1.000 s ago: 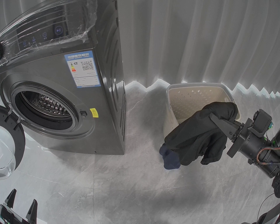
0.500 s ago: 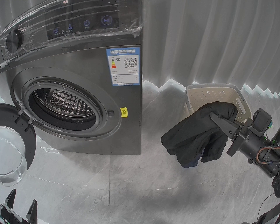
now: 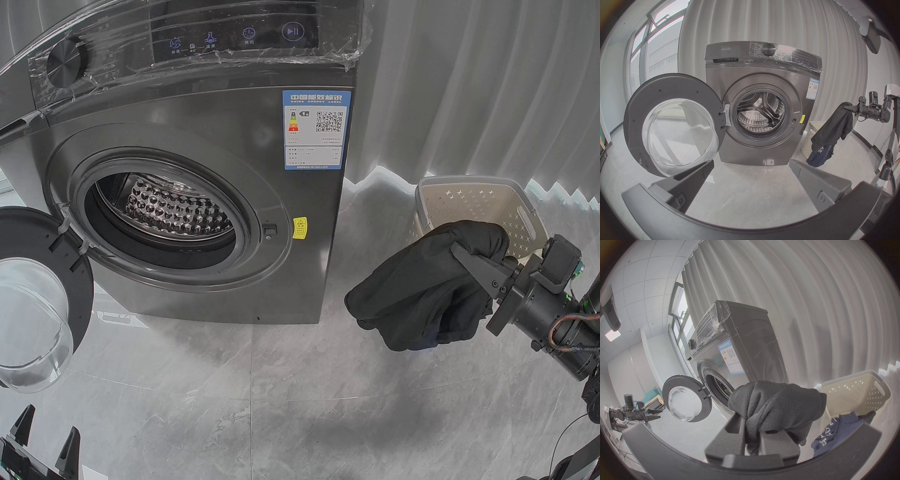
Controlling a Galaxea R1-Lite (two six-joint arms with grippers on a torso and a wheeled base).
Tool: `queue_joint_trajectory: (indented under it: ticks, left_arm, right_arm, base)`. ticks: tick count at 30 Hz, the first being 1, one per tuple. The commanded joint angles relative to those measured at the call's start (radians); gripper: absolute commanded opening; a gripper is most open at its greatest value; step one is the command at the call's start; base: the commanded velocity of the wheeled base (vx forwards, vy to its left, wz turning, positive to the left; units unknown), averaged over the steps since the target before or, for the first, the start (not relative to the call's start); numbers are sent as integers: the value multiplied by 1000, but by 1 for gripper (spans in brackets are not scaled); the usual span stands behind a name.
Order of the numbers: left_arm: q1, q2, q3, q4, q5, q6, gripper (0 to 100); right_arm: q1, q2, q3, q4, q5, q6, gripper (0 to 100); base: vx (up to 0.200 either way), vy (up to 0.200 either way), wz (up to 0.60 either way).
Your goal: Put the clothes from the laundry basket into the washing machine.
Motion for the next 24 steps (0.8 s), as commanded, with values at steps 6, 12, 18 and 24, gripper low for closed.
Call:
queue_joint_trajectory:
  ticks: [6, 12, 18, 24]
  left_arm:
    - [-1, -9, 16, 0, 0, 0, 100]
    - [-1, -9, 16, 0, 0, -1, 100]
    - [-1, -9, 16, 0, 0, 0, 100]
    - [-1, -9, 16, 0, 0, 0, 100]
  right_arm:
    - [-1, 1, 2, 2, 1, 2, 0]
    - [-1, 1, -3, 1, -1, 2, 0]
    - [-3, 0, -5, 2, -1, 2, 0]
    - [-43, -2, -8, 4, -1, 2, 0]
  base:
    - [-33, 0, 0]
    - [0, 167, 0]
    - [0, 200, 0]
    - [0, 200, 0]
